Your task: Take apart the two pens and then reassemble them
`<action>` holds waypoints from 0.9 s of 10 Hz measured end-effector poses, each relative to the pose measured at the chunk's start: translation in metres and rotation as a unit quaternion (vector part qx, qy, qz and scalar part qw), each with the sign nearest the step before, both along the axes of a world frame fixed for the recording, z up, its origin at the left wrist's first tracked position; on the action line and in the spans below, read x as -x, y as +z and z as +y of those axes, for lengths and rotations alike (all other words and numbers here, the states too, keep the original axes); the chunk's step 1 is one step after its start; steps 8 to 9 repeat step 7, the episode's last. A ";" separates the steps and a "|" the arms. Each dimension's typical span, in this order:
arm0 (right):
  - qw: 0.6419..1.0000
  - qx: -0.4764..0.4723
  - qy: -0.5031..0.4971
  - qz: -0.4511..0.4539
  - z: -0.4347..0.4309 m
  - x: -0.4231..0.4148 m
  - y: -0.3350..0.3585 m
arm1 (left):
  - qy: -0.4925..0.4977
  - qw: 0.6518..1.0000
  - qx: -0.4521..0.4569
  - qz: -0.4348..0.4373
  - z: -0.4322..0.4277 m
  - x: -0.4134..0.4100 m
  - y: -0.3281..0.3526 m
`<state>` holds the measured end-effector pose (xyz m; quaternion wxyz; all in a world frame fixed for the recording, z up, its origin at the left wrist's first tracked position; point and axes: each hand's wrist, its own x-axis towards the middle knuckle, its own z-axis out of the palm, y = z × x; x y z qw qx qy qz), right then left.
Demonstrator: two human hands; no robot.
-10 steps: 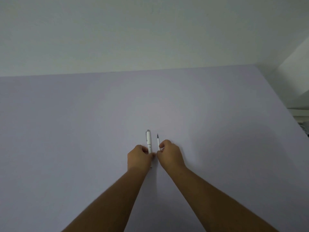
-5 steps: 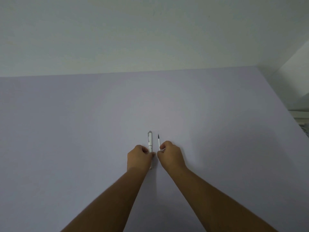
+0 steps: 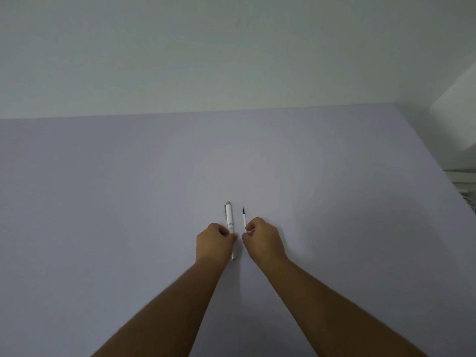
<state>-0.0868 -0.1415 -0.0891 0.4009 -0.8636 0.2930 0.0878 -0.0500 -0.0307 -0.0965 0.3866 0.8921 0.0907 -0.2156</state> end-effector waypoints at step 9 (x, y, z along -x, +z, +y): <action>0.998 0.018 -0.021 -0.055 -0.003 0.002 0.008 | 0.009 0.997 -0.062 -0.040 0.010 0.004 0.014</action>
